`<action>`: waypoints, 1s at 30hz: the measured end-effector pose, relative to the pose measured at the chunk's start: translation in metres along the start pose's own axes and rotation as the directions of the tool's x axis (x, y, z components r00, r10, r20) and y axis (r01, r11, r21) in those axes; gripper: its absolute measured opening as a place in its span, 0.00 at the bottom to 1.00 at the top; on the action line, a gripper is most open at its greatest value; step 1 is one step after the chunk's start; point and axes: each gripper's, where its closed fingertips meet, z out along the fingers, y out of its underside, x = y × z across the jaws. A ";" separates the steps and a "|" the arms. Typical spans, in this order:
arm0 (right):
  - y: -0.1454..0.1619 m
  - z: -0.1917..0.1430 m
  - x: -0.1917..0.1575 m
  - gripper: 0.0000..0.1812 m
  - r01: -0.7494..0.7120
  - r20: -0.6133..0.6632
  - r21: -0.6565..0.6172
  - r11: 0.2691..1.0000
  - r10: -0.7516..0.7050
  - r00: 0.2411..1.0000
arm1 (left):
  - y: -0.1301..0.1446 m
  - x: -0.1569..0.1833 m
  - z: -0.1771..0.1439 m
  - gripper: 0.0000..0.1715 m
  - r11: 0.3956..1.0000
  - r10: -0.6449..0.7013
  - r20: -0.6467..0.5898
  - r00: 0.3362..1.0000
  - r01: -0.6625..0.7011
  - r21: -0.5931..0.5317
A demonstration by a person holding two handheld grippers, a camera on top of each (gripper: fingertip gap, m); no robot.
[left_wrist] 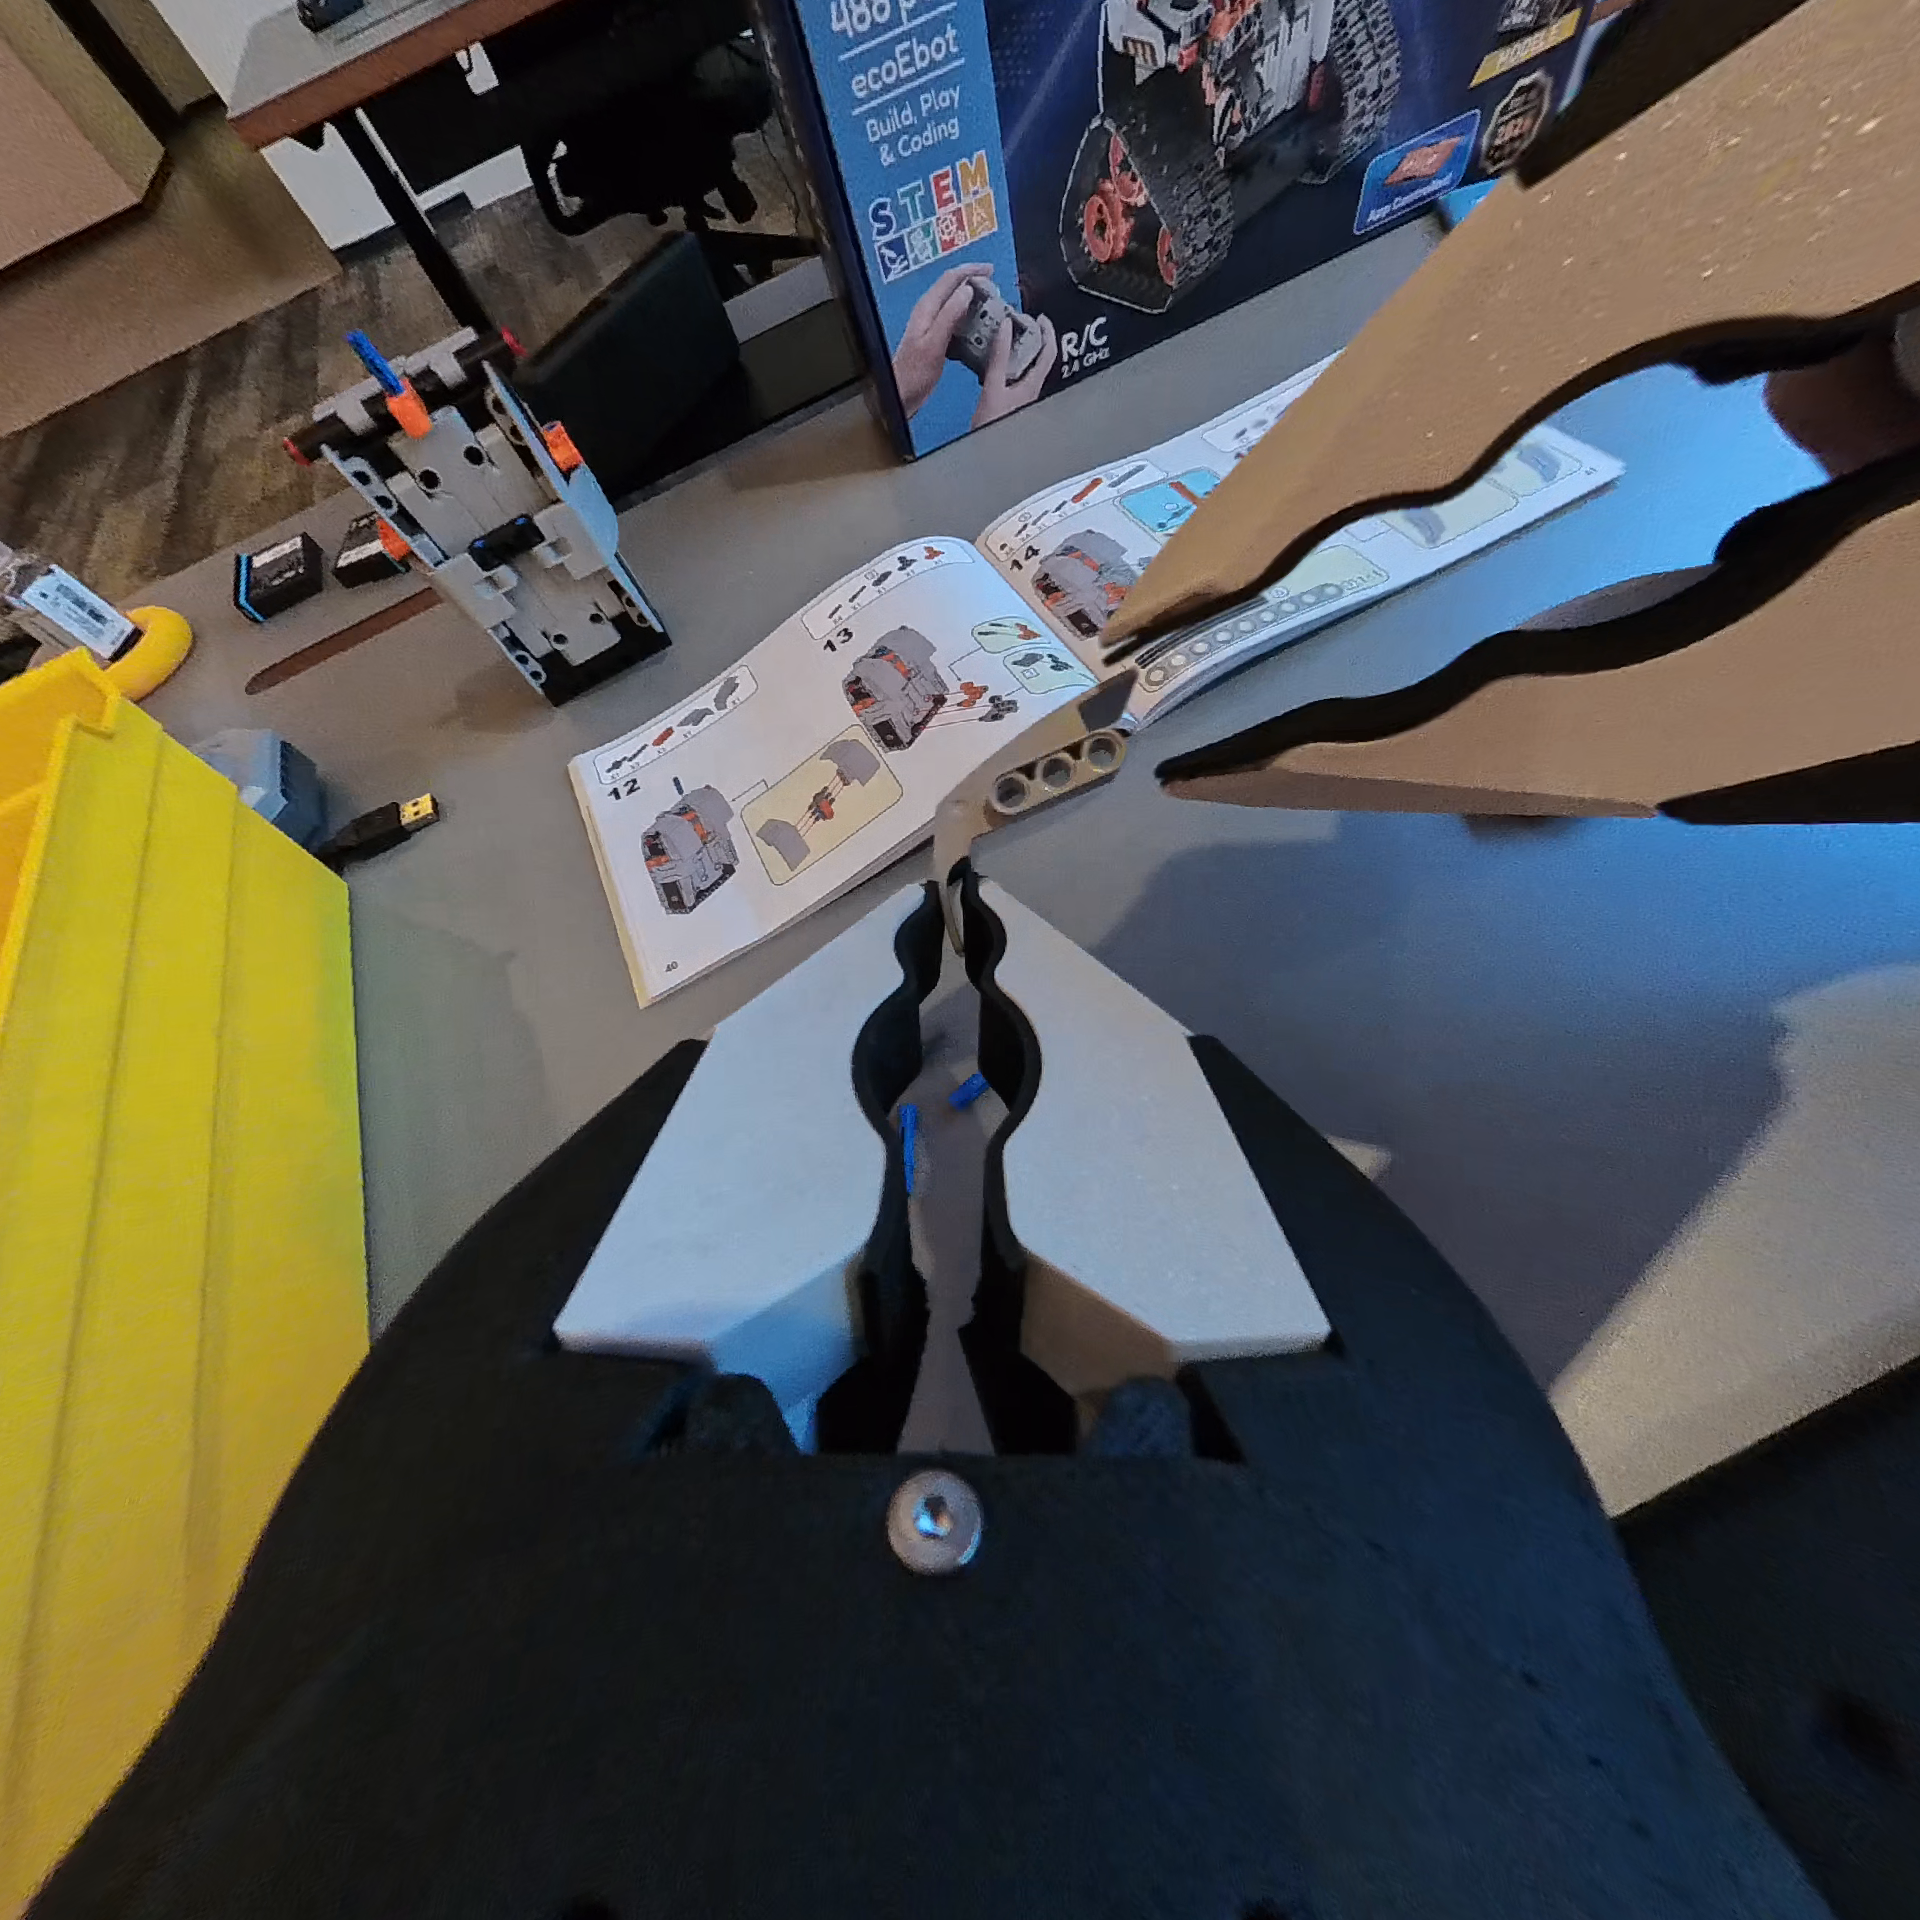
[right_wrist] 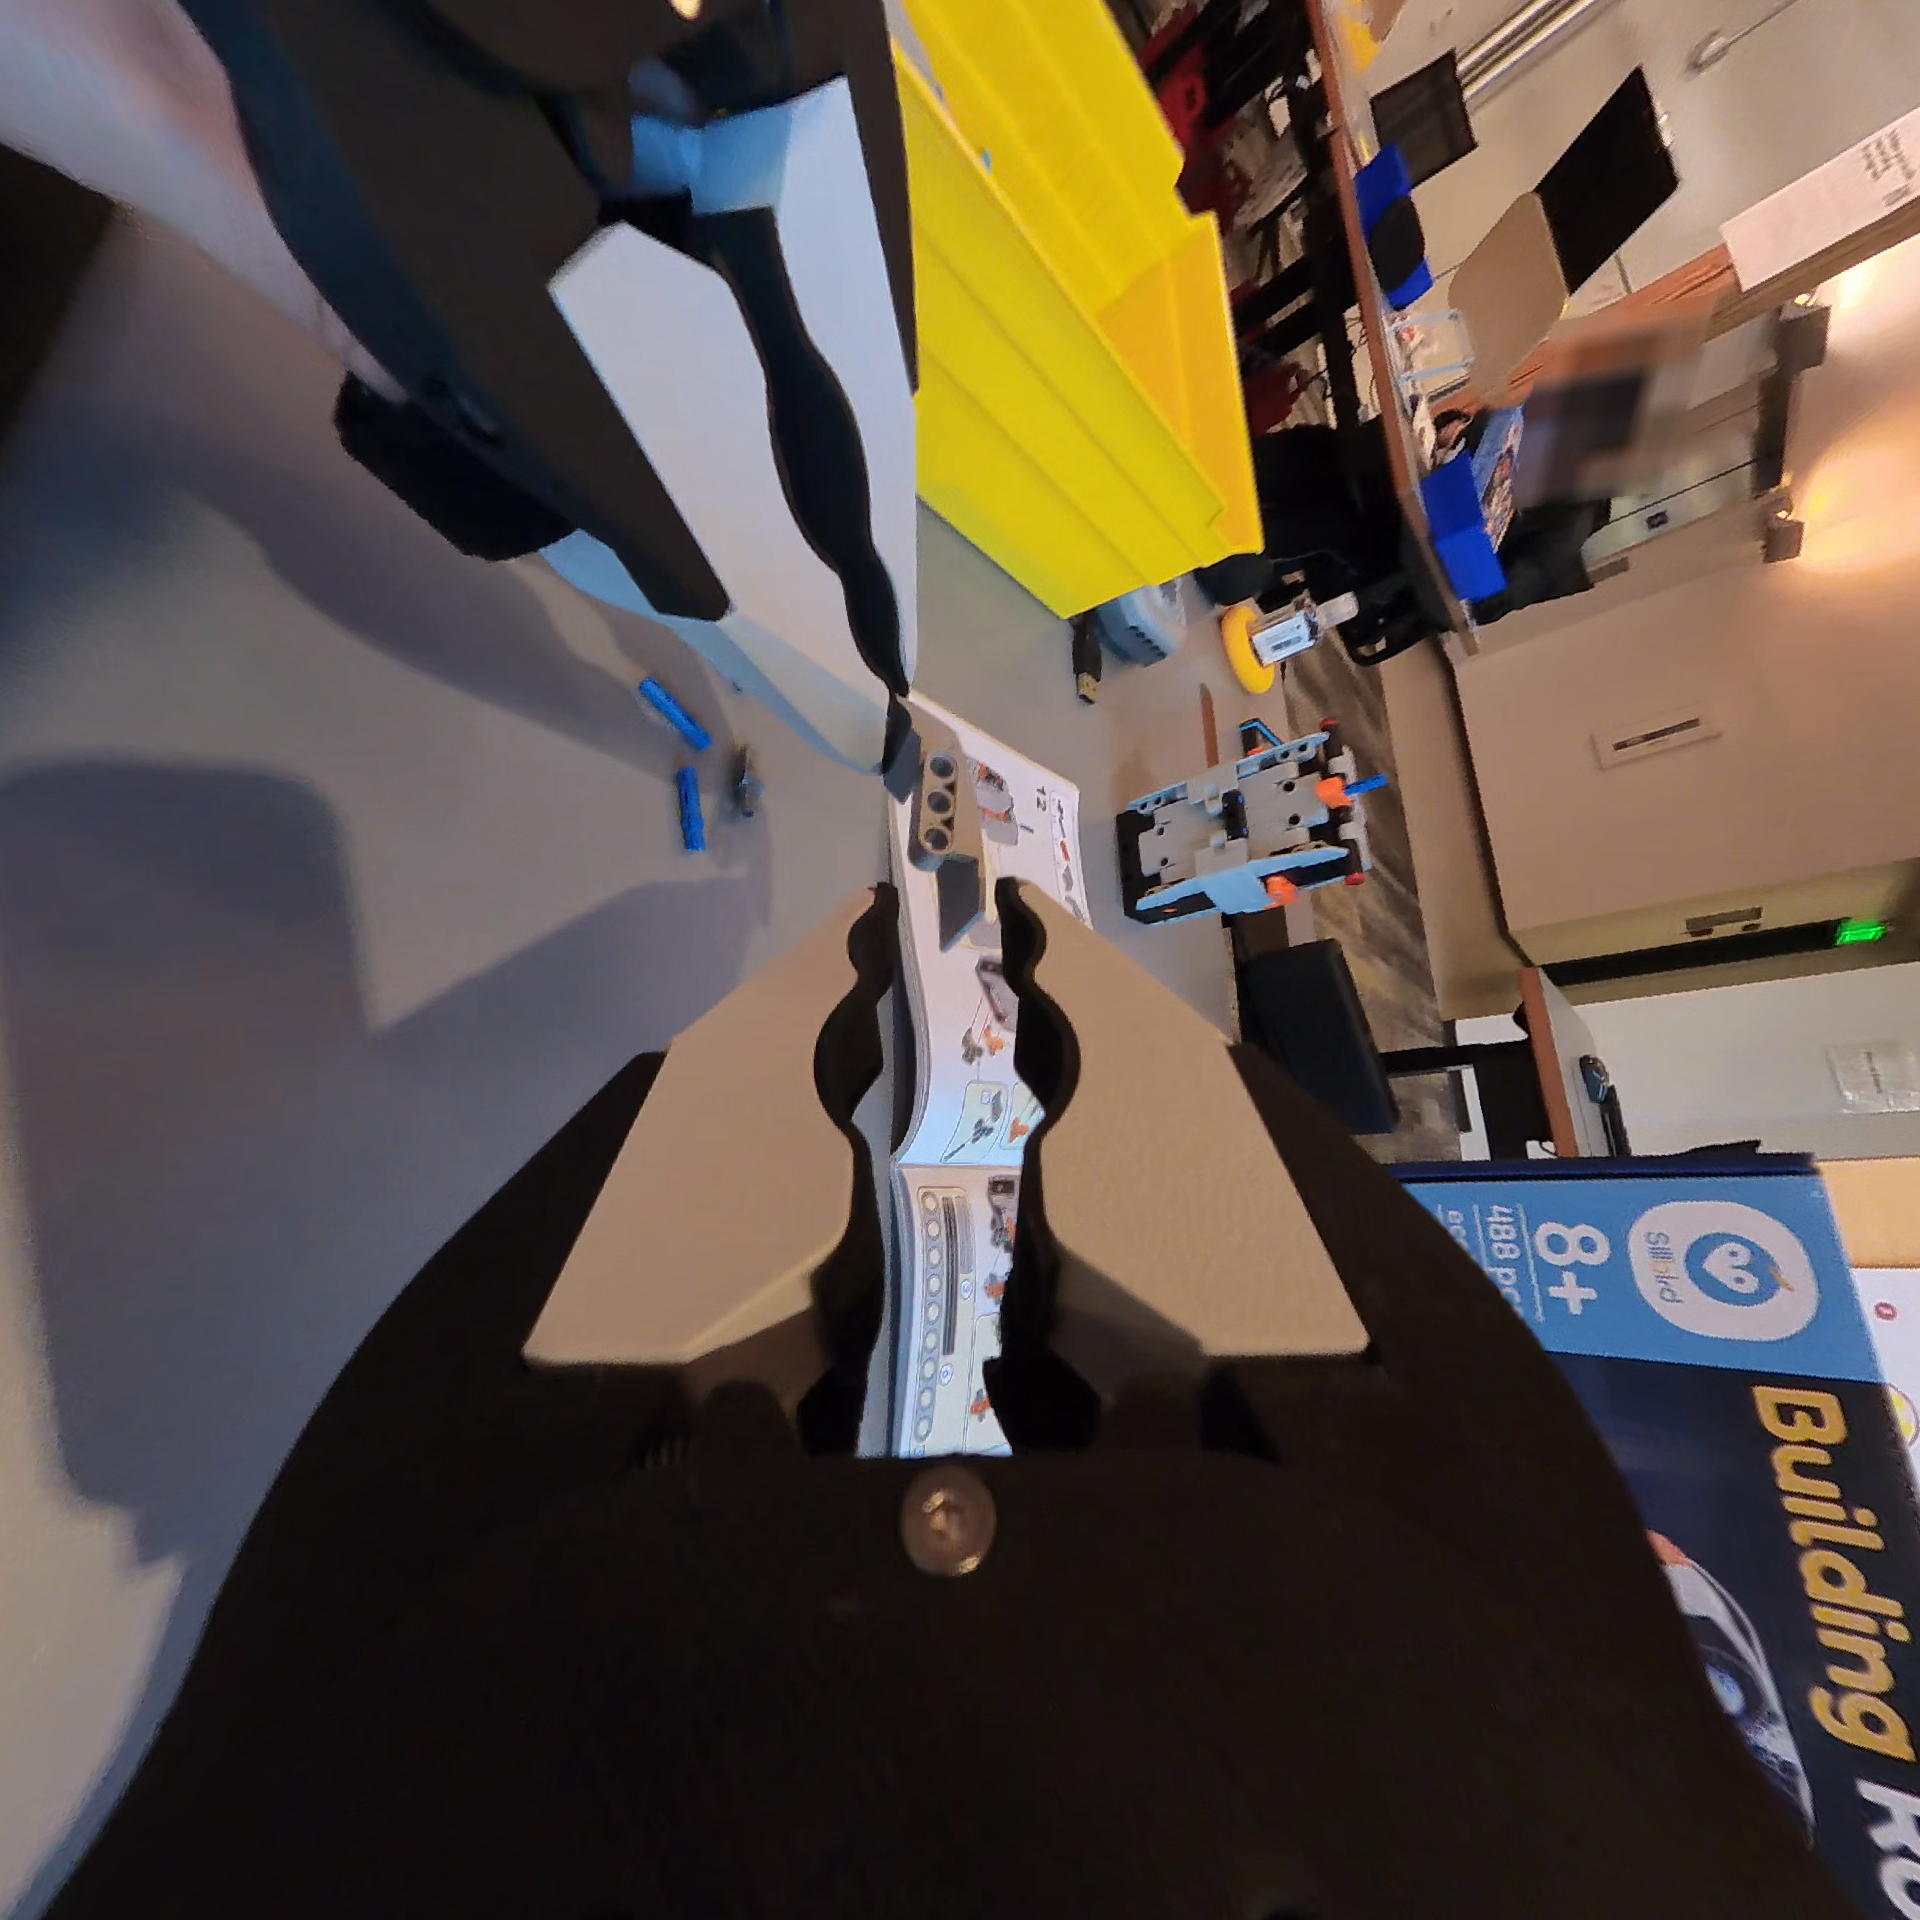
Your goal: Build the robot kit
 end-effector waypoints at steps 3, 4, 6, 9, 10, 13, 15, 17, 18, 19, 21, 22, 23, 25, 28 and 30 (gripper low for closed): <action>0.003 0.000 0.002 0.08 0.007 -0.020 -0.015 1.000 -0.007 1.000 | 0.000 0.003 0.001 0.01 1.000 0.020 0.004 1.000 -0.020 -0.002; 0.003 0.001 0.003 0.07 0.012 -0.025 -0.021 1.000 -0.013 1.000 | -0.001 0.003 0.001 0.01 1.000 0.029 0.009 1.000 -0.029 -0.001; 0.005 0.001 0.003 0.07 0.023 -0.029 -0.030 0.999 -0.024 0.999 | -0.002 0.004 0.001 0.01 0.999 0.043 0.015 0.999 -0.043 0.000; 0.007 0.003 0.002 0.05 0.042 -0.037 -0.045 0.998 -0.044 0.998 | -0.002 0.007 0.001 0.01 0.999 0.054 0.014 0.998 -0.054 -0.001; 0.007 0.004 0.003 0.04 0.049 -0.046 -0.048 0.998 -0.051 0.998 | -0.002 0.007 0.002 0.01 0.998 0.056 0.013 0.998 -0.056 -0.002; 0.007 0.004 0.001 0.02 0.069 -0.045 -0.052 0.996 -0.072 0.996 | -0.001 0.008 0.001 0.01 0.998 0.065 0.012 0.998 -0.065 -0.001; 0.009 0.002 0.002 0.02 0.074 -0.040 -0.047 0.996 -0.076 0.996 | -0.004 0.011 0.000 0.01 0.998 0.065 -0.003 0.998 -0.065 0.023; 0.014 -0.003 0.009 0.00 0.063 -0.055 -0.037 0.997 -0.065 0.996 | -0.007 0.015 -0.003 0.05 0.998 0.037 -0.034 0.999 -0.035 0.053; 0.018 -0.006 0.012 0.00 0.068 -0.052 -0.023 0.997 -0.069 0.996 | -0.006 0.017 -0.004 0.10 0.998 0.025 -0.054 0.998 -0.022 0.054; 0.021 -0.010 0.014 0.01 0.081 -0.041 0.008 0.997 -0.080 0.996 | -0.004 0.019 -0.004 0.12 0.999 0.019 -0.075 0.997 -0.015 0.047; 0.037 -0.017 0.023 0.01 0.069 -0.062 0.023 0.997 -0.068 0.996 | 0.004 0.022 -0.003 0.12 1.000 0.003 -0.105 0.994 -0.001 0.025; 0.048 -0.020 0.025 0.00 0.058 -0.058 0.011 0.998 -0.057 0.997 | 0.007 0.022 -0.004 0.12 1.000 -0.006 -0.114 0.994 0.008 0.018; 0.056 -0.022 0.023 0.00 0.059 -0.044 0.007 0.998 -0.058 0.997 | 0.008 0.021 -0.005 0.12 1.000 -0.014 -0.120 0.993 0.016 0.014; 0.062 -0.025 0.016 0.00 0.064 -0.014 0.043 0.997 -0.063 0.998 | 0.011 0.020 -0.007 0.10 1.000 -0.027 -0.134 0.991 0.029 0.010; 0.069 -0.022 -0.008 0.00 0.002 0.112 0.084 0.996 -0.012 0.994 | 0.014 0.018 -0.007 0.09 0.999 -0.038 -0.139 0.990 0.038 0.002; 0.072 -0.019 -0.020 0.00 -0.033 0.195 0.095 0.995 0.014 0.981 | 0.016 0.019 -0.006 0.08 0.999 -0.050 -0.152 0.987 0.050 -0.005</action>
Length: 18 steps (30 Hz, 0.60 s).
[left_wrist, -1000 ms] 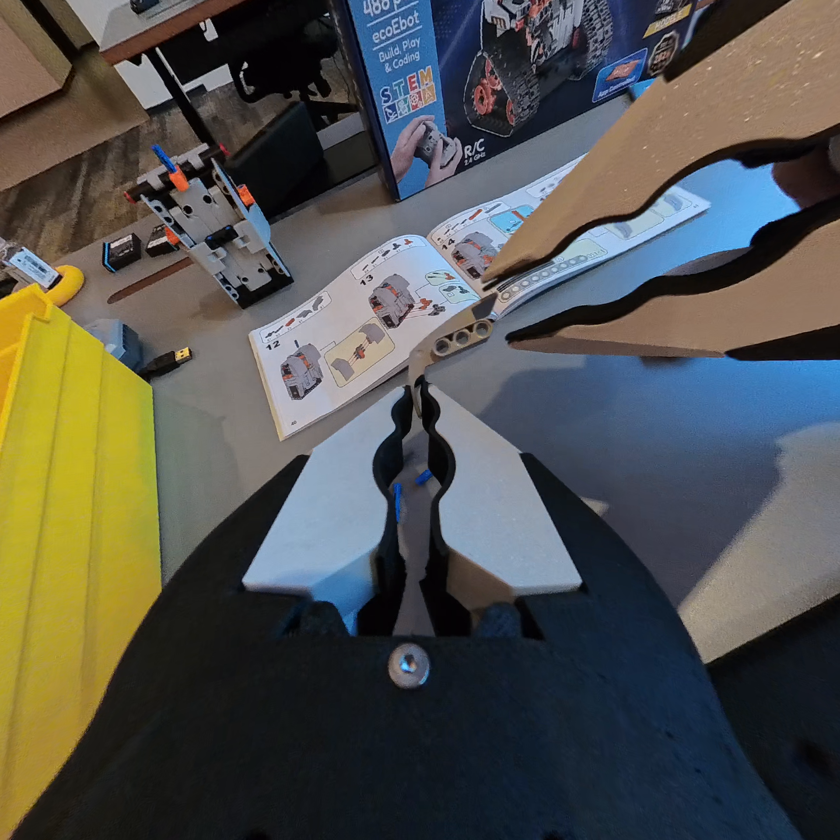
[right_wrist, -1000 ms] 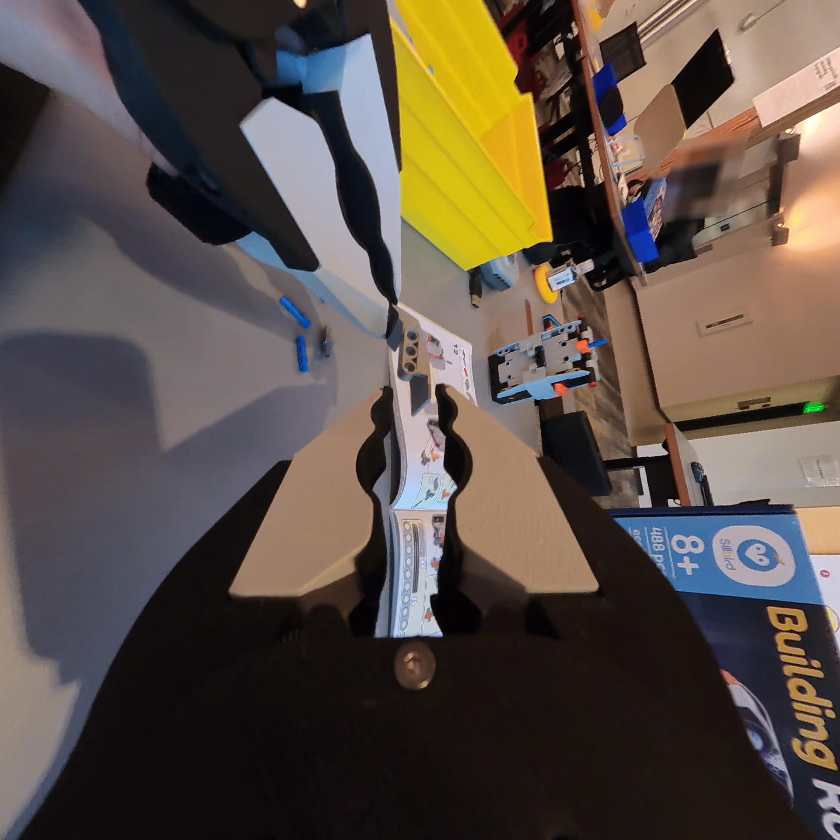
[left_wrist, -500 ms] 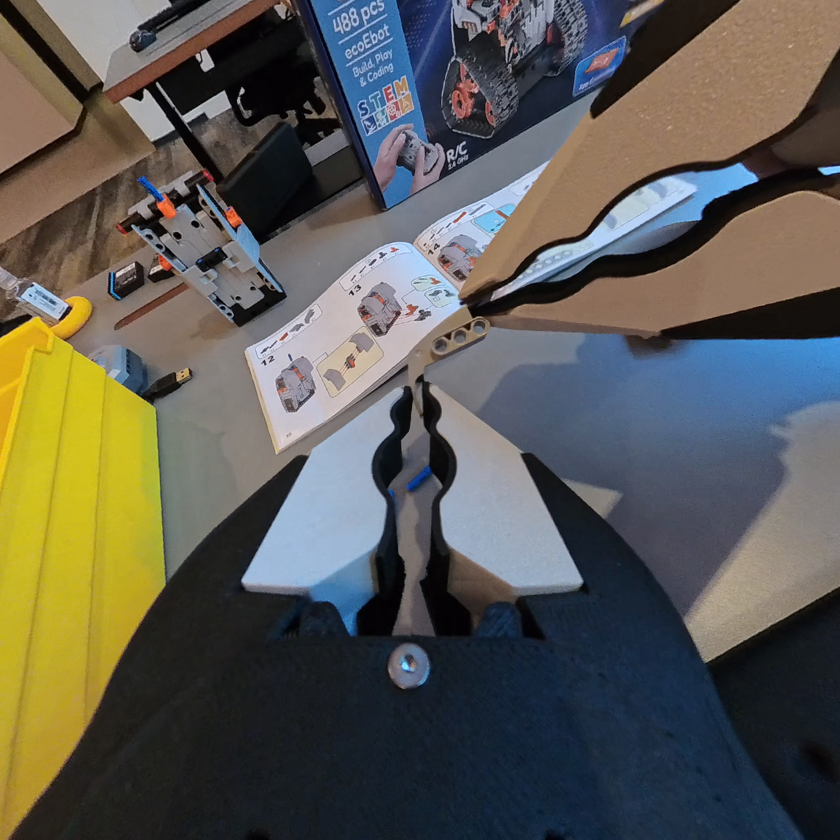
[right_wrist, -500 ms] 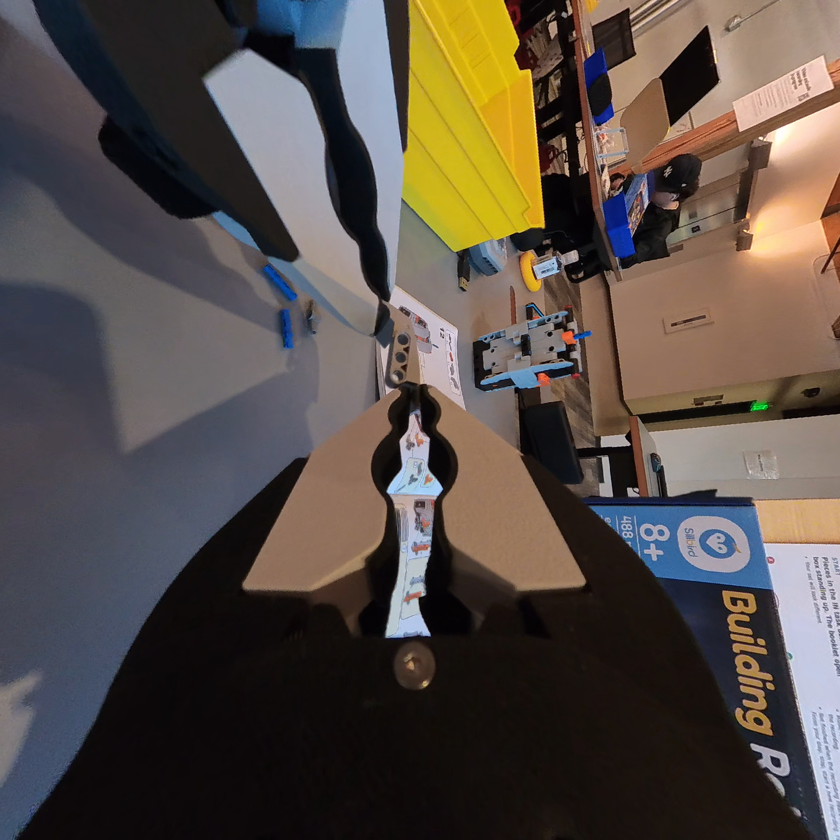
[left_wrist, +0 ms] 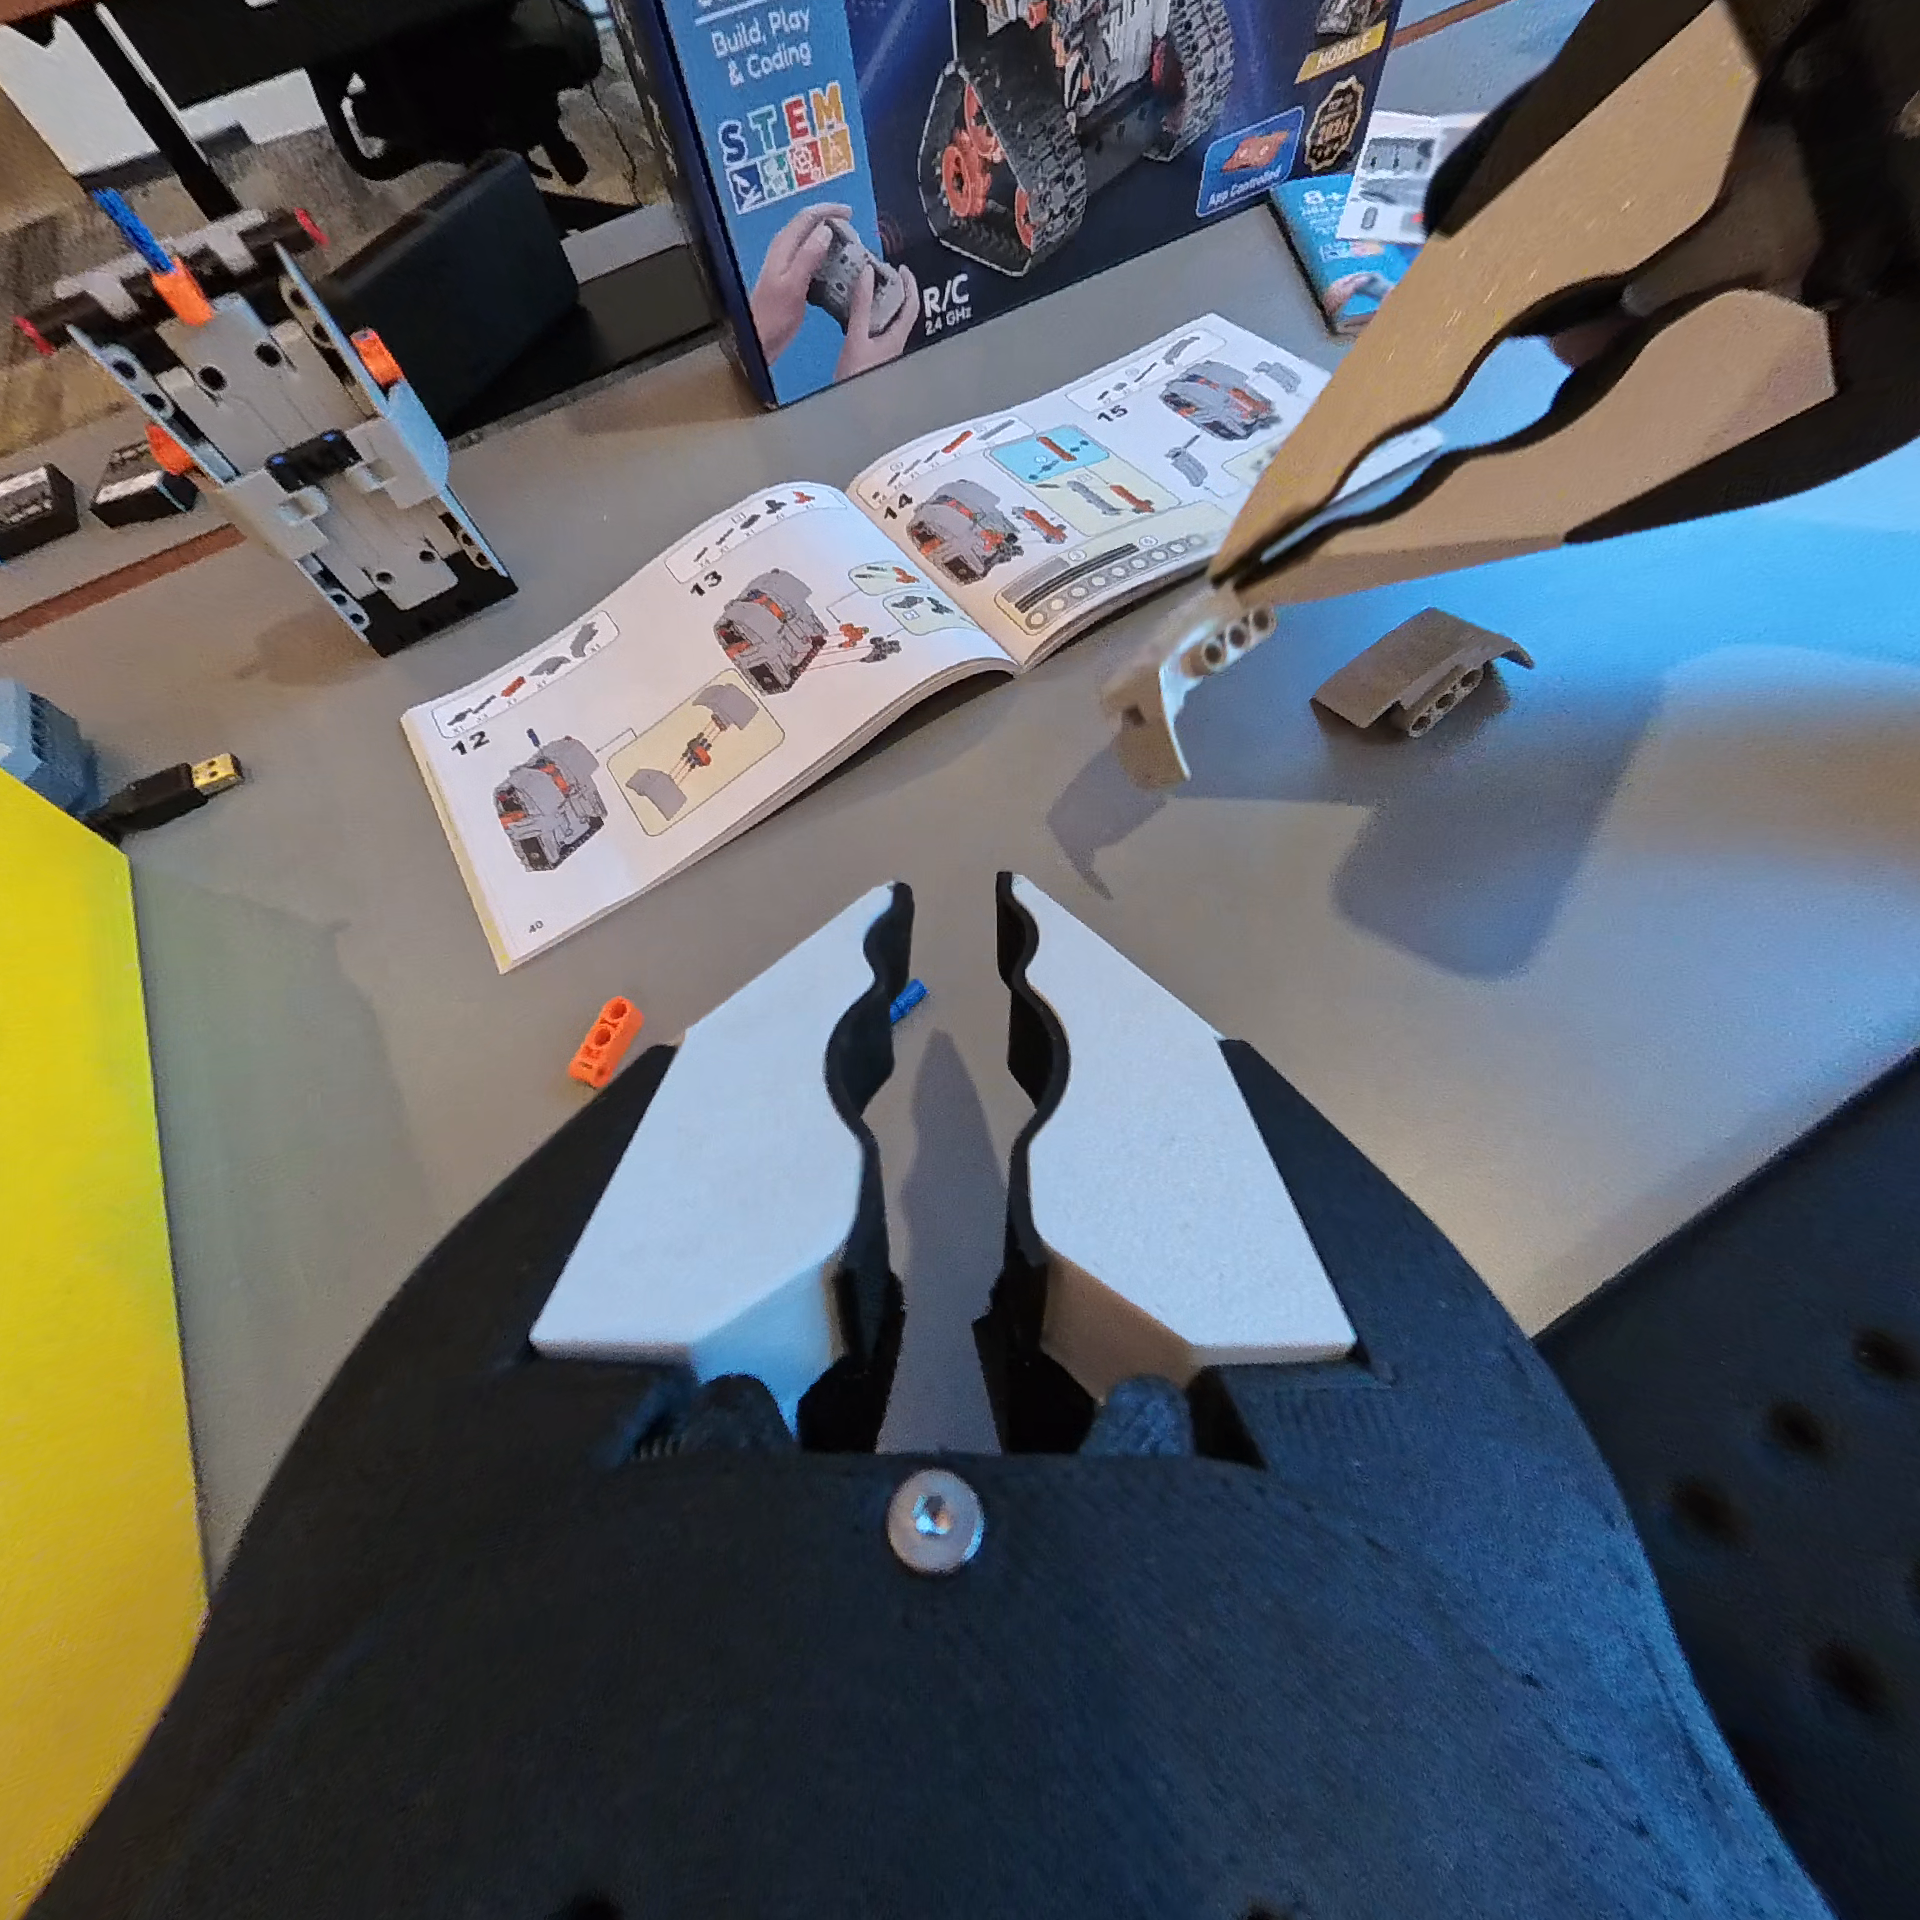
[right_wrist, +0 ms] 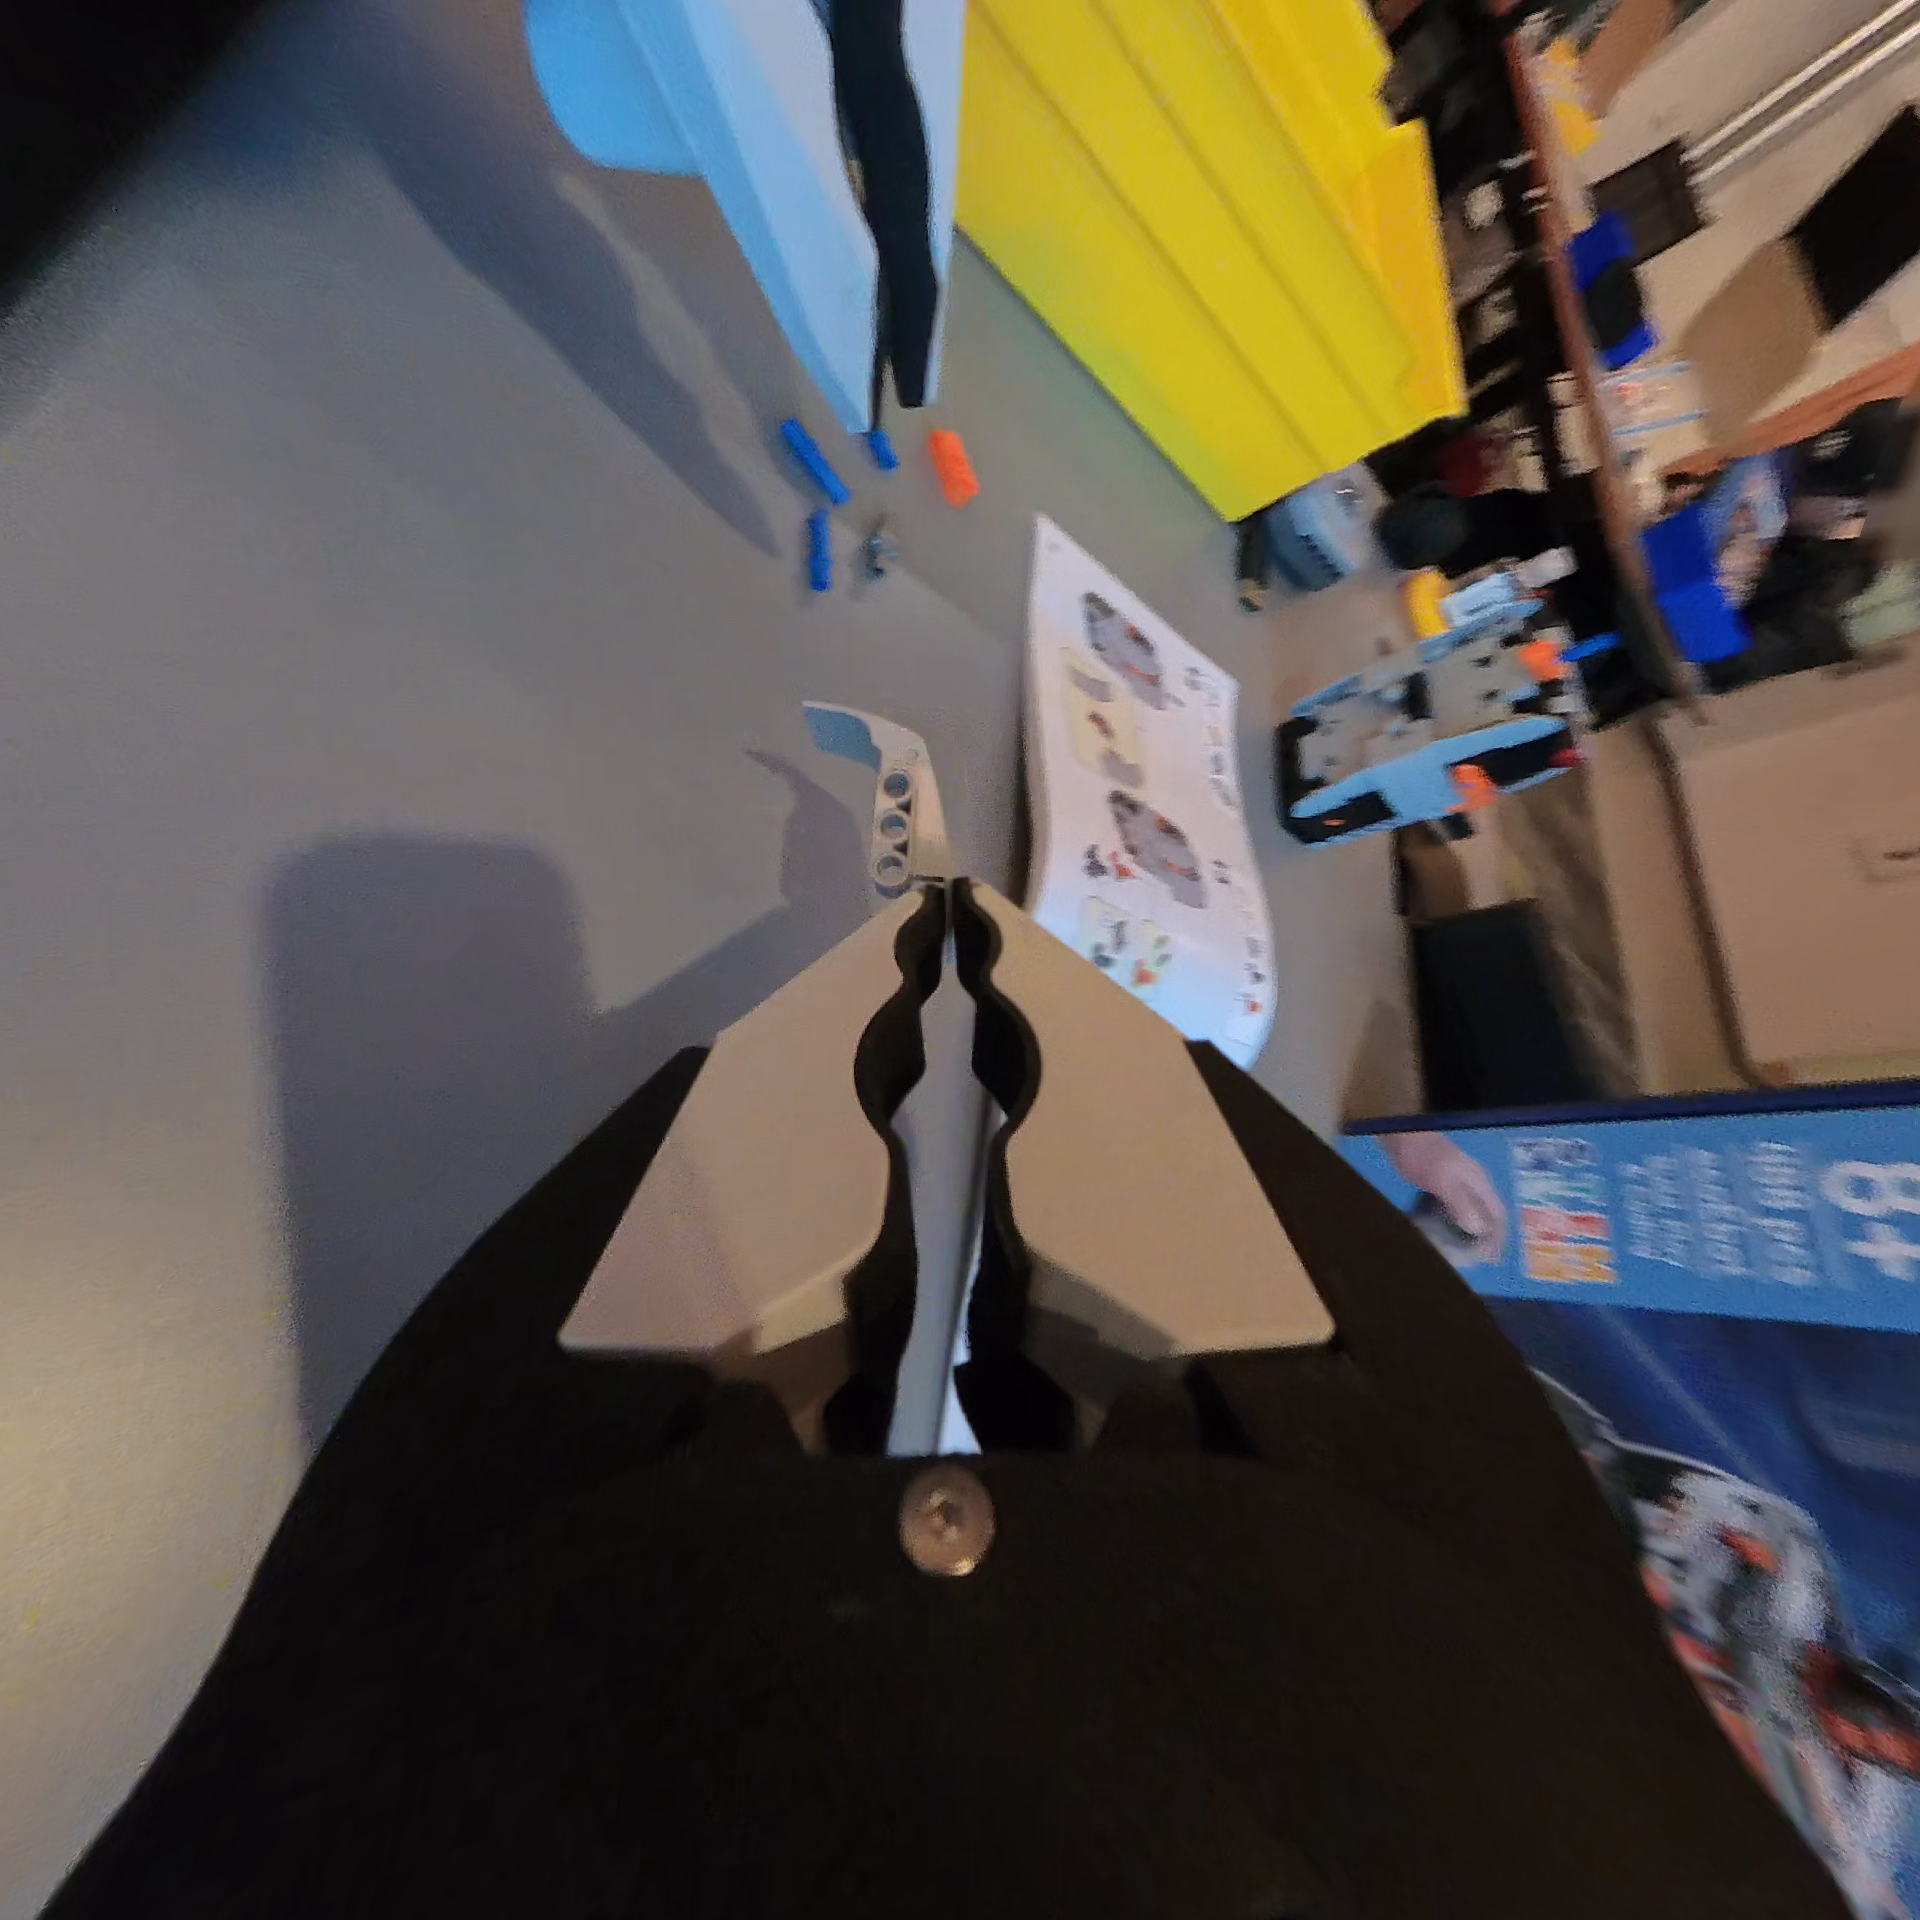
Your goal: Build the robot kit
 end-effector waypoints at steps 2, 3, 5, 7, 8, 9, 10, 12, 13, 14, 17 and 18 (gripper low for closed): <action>0.002 0.005 -0.010 0.00 -0.088 0.106 0.008 0.996 0.087 0.991 | 0.001 0.001 0.001 0.08 1.000 -0.012 -0.014 1.000 0.012 -0.003; 0.001 0.007 -0.011 0.00 -0.134 0.135 0.014 0.991 0.131 0.982 | 0.002 0.002 0.001 0.08 1.000 -0.013 -0.017 1.000 0.013 -0.004; 0.000 0.008 -0.011 0.00 -0.187 0.167 0.038 0.982 0.178 0.970 | 0.002 0.002 0.001 0.07 1.000 -0.013 -0.018 1.000 0.013 -0.005; 0.002 0.010 -0.012 0.00 -0.217 0.188 0.036 0.976 0.207 0.960 | 0.003 0.003 0.002 0.07 1.000 -0.019 -0.027 0.999 0.019 -0.004; 0.003 0.011 -0.014 0.00 -0.234 0.208 0.029 0.972 0.223 0.952 | 0.004 0.003 0.002 0.07 1.000 -0.025 -0.034 0.999 0.025 -0.007; 0.006 0.012 -0.016 0.00 -0.255 0.225 0.012 0.967 0.246 0.943 | 0.005 0.004 0.003 0.07 0.999 -0.032 -0.043 0.999 0.032 -0.010; 0.010 0.014 -0.018 0.00 -0.272 0.243 -0.013 0.962 0.267 0.933 | 0.005 0.005 0.004 0.07 0.999 -0.040 -0.051 0.998 0.039 -0.013; 0.013 0.017 -0.024 0.00 -0.291 0.281 -0.040 0.956 0.290 0.915 | 0.006 0.006 0.005 0.07 0.999 -0.048 -0.062 0.997 0.047 -0.015; 0.015 0.019 -0.025 0.00 -0.297 0.287 -0.050 0.954 0.298 0.910 | 0.006 0.006 0.005 0.07 0.999 -0.048 -0.064 0.997 0.047 -0.016; 0.017 0.021 -0.026 0.00 -0.299 0.293 -0.060 0.952 0.303 0.907 | 0.006 0.006 0.005 0.06 0.999 -0.047 -0.065 0.997 0.046 -0.015; 0.019 0.025 -0.026 0.00 -0.307 0.291 -0.081 0.948 0.316 0.903 | 0.007 0.007 0.006 0.06 0.999 -0.044 -0.066 0.997 0.043 -0.019; 0.019 0.026 -0.026 0.00 -0.305 0.293 -0.081 0.949 0.315 0.903 | 0.007 0.007 0.007 0.06 0.999 -0.043 -0.066 0.997 0.042 -0.021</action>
